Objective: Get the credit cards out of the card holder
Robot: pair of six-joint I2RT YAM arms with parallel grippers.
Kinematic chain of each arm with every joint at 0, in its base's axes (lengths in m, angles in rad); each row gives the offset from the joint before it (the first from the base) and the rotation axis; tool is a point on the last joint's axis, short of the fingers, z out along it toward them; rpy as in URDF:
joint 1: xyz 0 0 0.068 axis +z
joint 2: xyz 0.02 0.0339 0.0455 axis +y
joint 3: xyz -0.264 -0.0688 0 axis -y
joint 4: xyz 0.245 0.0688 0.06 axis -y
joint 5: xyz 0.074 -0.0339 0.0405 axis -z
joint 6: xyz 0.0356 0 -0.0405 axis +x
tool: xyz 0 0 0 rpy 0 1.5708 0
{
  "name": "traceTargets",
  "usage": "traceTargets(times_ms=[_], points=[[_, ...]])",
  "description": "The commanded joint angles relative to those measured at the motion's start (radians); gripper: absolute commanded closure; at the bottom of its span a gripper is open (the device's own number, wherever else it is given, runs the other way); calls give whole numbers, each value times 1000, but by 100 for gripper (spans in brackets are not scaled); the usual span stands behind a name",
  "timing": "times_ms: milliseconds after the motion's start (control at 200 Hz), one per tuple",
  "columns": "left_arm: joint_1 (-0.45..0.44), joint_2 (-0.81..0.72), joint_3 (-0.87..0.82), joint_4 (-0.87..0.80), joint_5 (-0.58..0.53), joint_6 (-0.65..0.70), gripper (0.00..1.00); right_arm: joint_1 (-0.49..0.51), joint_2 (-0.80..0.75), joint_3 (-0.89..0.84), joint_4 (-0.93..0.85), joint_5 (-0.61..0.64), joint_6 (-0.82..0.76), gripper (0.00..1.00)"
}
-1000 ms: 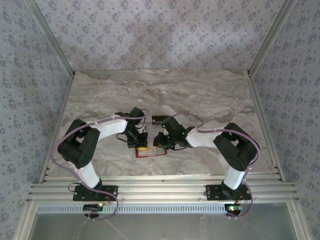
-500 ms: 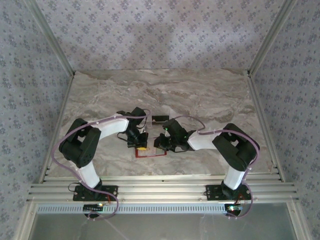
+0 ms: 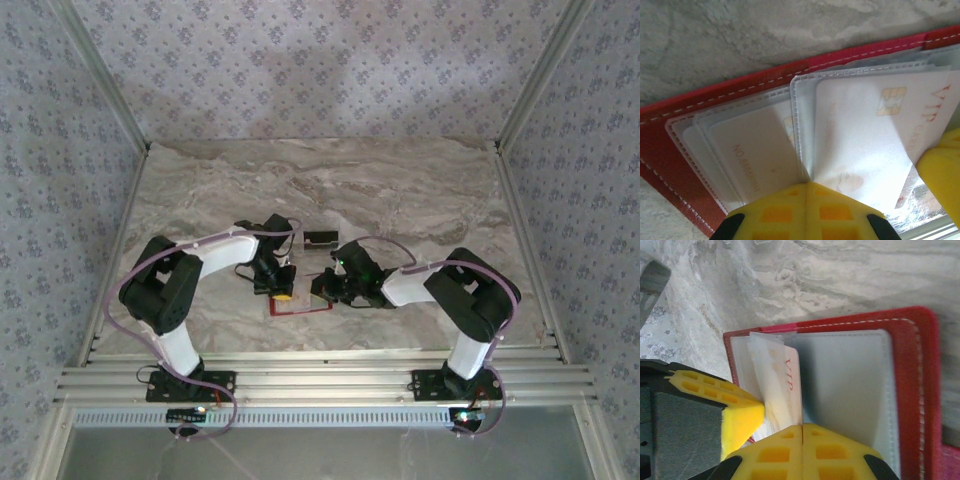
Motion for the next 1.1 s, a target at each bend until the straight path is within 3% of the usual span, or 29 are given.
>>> traceTargets(times_ms=[0,325,610,835,1094], points=[[1,35,-13,-84,-102,16,97,-16,-42,-23,-65,40,0,95],[1,33,-9,-92,-103,18,97,-17,-134,-8,-205,103,-41,95],[1,32,-7,-89,-92,21,96,7,-82,72,-212,32,-50,82],[1,30,-10,-84,-89,25,97,19,-45,105,-213,34,-47,84],[1,23,-15,-84,-90,24,96,18,-109,114,-372,120,-93,91]])
